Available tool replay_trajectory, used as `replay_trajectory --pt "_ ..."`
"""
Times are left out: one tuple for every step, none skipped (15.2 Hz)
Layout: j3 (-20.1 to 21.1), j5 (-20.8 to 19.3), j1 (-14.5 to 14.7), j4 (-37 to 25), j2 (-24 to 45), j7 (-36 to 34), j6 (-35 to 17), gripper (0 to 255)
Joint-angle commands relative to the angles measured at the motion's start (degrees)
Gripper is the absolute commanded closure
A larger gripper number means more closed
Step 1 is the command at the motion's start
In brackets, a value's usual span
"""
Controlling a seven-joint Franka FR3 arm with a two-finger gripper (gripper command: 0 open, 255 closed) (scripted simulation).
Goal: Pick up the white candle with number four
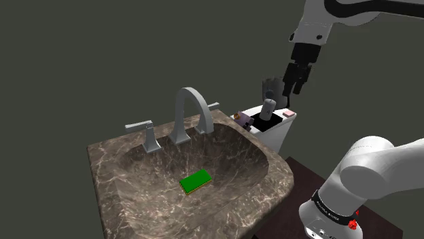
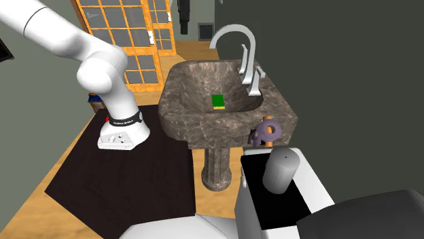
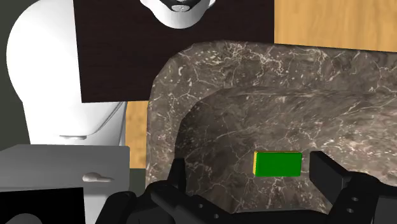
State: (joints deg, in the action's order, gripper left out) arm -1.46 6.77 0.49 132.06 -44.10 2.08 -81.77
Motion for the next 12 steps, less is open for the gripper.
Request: replay_trajectory --pt "0.0 0.0 0.0 0.0 0.0 0.0 0.0 0" --pt "-0.2 -0.5 -0.5 0.7 0.9 -0.2 -1.8 0" --pt "-0.3 -1.1 -1.1 1.3 1.8 -0.4 -3.7 0" --pt "-0.5 -1.6 -1.7 1.8 2.8 -0.6 -5.5 0" --pt "-0.7 -2.1 -2.2 2.3 3.8 -0.9 -7.3 0" --pt "-1.0 -2.6 -2.8 2.7 4.9 -1.1 -9.2 0" --pt "-1.2 -3.2 -3.3 3.1 6.0 -1.4 -11.0 0" --pt "-1.4 -3.7 -3.9 3.4 7.2 -1.7 -12.8 0" --pt "-1.7 -4.2 -4.4 3.6 8.4 -2.0 -14.6 0" --pt "-1.9 -4.7 -5.0 3.8 9.6 -2.3 -16.3 0" --pt "-2.2 -5.2 -5.5 3.9 10.9 -2.6 -18.1 0" --pt "-2.5 -5.6 -6.1 4.0 12.3 -3.0 -19.8 0"
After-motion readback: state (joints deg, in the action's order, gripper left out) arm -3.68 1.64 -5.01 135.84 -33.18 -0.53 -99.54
